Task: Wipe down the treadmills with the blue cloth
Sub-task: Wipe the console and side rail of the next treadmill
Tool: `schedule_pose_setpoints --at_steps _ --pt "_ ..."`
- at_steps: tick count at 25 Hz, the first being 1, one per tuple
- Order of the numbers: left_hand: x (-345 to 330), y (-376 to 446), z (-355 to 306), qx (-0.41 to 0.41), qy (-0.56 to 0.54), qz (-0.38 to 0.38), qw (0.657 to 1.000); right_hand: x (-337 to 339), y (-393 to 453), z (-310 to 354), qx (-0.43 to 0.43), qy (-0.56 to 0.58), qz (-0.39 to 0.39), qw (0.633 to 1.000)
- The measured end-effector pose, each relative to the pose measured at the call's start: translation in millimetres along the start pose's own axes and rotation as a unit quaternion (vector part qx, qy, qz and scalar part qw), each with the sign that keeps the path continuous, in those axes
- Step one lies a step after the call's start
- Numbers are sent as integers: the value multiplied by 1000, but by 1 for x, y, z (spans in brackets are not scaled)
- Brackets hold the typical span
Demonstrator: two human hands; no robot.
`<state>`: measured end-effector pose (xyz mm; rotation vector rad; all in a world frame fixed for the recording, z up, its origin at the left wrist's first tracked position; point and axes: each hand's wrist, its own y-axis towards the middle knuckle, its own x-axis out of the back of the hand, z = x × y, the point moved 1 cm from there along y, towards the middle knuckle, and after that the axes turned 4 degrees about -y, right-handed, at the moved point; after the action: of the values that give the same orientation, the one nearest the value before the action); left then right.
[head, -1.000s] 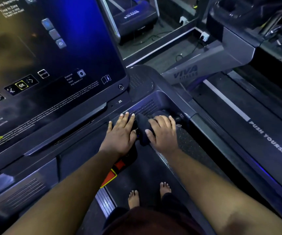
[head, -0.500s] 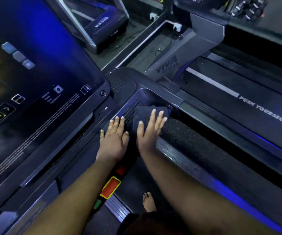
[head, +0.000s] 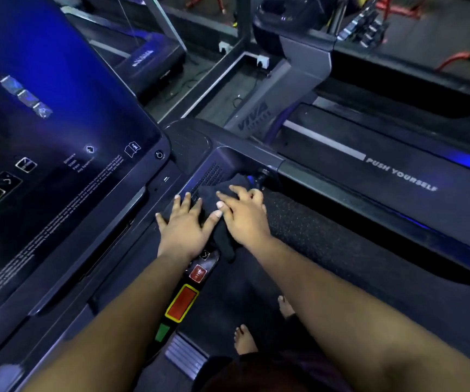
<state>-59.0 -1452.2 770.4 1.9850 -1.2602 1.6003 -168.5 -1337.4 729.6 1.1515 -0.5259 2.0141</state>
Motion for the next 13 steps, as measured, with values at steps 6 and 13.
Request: schedule_pose_setpoints --at_steps 6,13 --pt "3 5 -33 12 0 -67 998 11 -1 -26 12 139 14 990" --pt "-22 -38 -103 -82 -489 5 868 73 -69 -97 -142 496 106 850"
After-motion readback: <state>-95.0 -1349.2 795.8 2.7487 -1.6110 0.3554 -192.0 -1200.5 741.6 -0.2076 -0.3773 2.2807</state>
